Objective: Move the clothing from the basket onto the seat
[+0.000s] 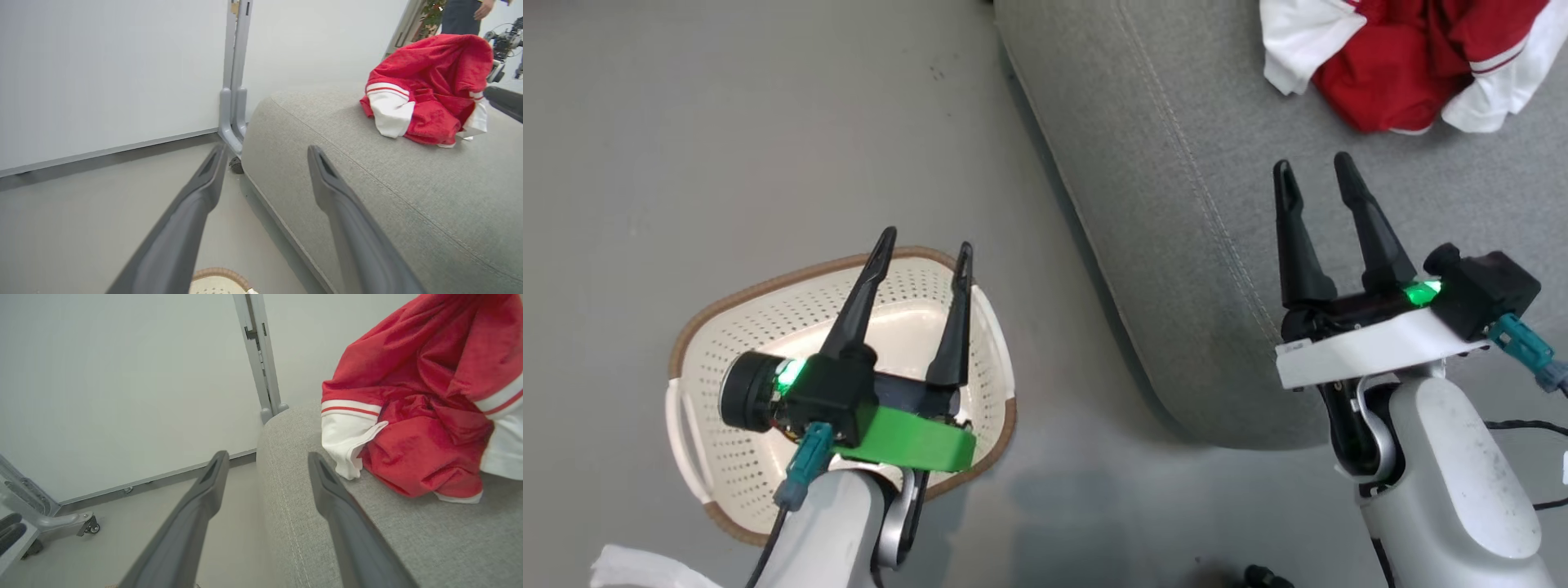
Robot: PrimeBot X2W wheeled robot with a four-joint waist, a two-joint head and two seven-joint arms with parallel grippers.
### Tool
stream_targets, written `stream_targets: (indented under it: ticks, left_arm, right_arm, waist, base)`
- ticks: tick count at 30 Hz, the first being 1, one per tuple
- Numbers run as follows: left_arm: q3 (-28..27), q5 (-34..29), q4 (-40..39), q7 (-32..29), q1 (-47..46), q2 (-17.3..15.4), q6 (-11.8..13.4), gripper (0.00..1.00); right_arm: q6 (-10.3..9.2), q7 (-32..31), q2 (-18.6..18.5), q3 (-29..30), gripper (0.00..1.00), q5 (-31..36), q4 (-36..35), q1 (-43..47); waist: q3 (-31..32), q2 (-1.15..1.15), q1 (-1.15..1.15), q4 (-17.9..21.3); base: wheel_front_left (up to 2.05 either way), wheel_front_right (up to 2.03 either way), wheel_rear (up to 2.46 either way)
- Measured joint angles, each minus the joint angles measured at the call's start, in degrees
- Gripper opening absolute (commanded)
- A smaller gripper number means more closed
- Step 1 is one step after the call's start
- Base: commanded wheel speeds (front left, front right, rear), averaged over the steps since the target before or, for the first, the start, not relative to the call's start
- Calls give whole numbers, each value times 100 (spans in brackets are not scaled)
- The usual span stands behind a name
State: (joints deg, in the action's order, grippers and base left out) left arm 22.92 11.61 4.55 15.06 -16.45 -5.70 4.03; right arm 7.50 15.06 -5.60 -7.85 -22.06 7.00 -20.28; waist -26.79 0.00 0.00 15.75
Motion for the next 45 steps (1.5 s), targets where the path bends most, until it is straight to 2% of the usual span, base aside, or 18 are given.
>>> stream_targets:
  ticks: [7,11,15,19,22,27,34,45]
  left_arm:
    - [-827,342,311,8,510,242,-86,100]
    - [-1243,283,227,8,804,270,-49,100]
    - [-1479,214,-142,8,1146,278,-38,100]
    - [-1663,133,-645,8,1694,281,10,100]
    - [-1718,-130,-827,8,2119,281,19,100]
    - [-1853,-149,-1016,8,2654,285,94,100]
    - [-1834,-235,-971,8,2996,285,-181,100]
    - [-1739,-229,-723,8,3032,286,-258,100]
  right_arm:
    - [1,0,-245,-198,100,727,-125,557]
    - [1,1,-147,-2,100,795,-162,829]
    - [0,0,-2,370,100,672,-312,1107]
    - [1,1,-119,164,100,1077,-586,1456]
    - [1,1,-143,31,100,1270,-591,1779]
    - [1,1,-31,100,100,1307,-546,2102]
    - [1,1,64,190,100,1313,-506,2259]
    - [1,0,73,168,100,1312,-425,2438]
  waist:
    - [515,0,0,-496]
    - [844,0,0,-709]
    - [1167,0,0,-896]
    - [1550,0,0,-1076]
    - [1804,0,-1,-1132]
    - [2220,0,-1,-1179]
    - [2627,0,-1,-1220]
    - [2817,0,-1,-1343]
  base:
    - [0,0,0]
    - [0,0,0]
    - [0,0,0]
    - [0,0,0]
    - [0,0,0]
    - [0,0,0]
    - [0,0,0]
    - [0,0,0]
